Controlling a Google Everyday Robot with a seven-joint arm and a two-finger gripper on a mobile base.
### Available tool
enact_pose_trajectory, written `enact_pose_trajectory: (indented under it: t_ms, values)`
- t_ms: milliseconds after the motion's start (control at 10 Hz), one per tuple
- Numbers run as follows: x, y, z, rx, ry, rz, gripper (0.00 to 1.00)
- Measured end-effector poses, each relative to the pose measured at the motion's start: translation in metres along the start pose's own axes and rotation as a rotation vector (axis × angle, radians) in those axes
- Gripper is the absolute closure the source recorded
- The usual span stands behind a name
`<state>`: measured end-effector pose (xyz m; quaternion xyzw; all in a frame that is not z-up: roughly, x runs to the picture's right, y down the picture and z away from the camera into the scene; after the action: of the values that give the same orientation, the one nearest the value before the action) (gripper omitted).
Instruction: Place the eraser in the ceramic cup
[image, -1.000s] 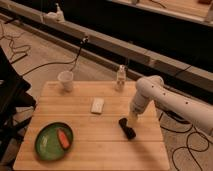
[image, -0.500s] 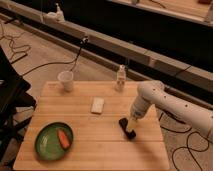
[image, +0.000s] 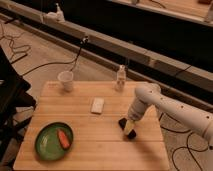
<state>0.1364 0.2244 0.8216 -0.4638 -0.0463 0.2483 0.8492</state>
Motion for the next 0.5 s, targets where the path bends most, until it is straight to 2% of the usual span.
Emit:
enact_pose_trajectory:
  t_ms: [100, 200, 500]
  values:
    - [-0.002, 0.003, 0.002, -0.007, -0.006, 0.008, 0.35]
    - [-0.006, 0.005, 0.006, -0.012, -0.01, 0.008, 0.4]
    - [-0.009, 0.009, 0.021, -0.017, 0.014, -0.007, 0.69]
